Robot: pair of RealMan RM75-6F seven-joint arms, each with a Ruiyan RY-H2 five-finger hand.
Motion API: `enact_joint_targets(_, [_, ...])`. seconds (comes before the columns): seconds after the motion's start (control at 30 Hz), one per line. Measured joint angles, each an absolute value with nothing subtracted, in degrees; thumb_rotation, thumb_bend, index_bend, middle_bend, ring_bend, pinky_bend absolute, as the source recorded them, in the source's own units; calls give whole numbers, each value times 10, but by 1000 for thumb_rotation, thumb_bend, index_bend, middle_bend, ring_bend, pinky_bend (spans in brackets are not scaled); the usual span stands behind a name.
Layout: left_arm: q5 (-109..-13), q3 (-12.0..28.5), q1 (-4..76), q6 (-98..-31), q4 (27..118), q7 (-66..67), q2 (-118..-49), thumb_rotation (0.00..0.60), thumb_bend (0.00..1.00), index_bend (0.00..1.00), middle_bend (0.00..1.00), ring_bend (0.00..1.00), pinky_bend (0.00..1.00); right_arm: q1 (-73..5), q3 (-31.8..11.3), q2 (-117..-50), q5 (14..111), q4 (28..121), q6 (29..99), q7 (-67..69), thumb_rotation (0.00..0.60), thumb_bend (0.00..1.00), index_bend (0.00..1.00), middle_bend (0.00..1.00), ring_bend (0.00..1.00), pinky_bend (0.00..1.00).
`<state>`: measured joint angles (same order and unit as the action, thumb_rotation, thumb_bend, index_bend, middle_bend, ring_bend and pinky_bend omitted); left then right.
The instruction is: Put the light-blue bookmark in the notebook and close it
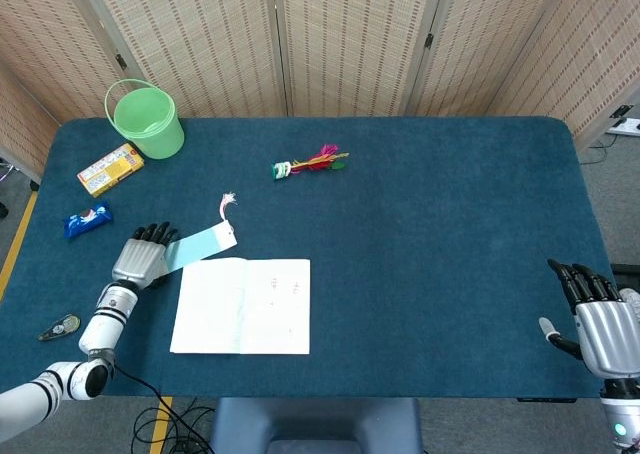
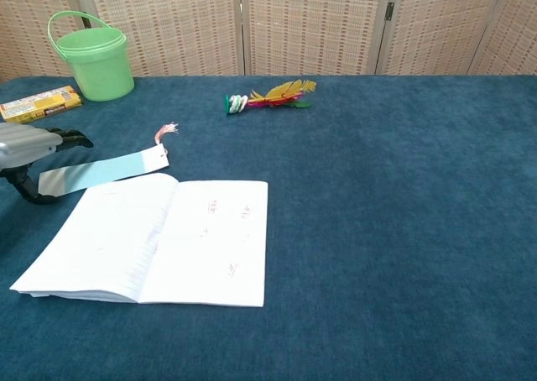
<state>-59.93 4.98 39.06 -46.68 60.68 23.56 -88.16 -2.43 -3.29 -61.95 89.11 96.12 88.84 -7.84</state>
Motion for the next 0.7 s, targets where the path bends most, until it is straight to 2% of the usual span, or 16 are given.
enact_joint_targets(0.4, [-556,93,426,-445,539,257,-913,600,261,5,0,6,142,-19,-32,-619,891,960,895,-77,600,193,134,207,155,241])
enact_joint_targets(0.7, [-543,104,434,-426,617,248,-877,600,261,114,0,4,142,-19,-32,-620,890,954,892,-70,600,193,134,207,155,242])
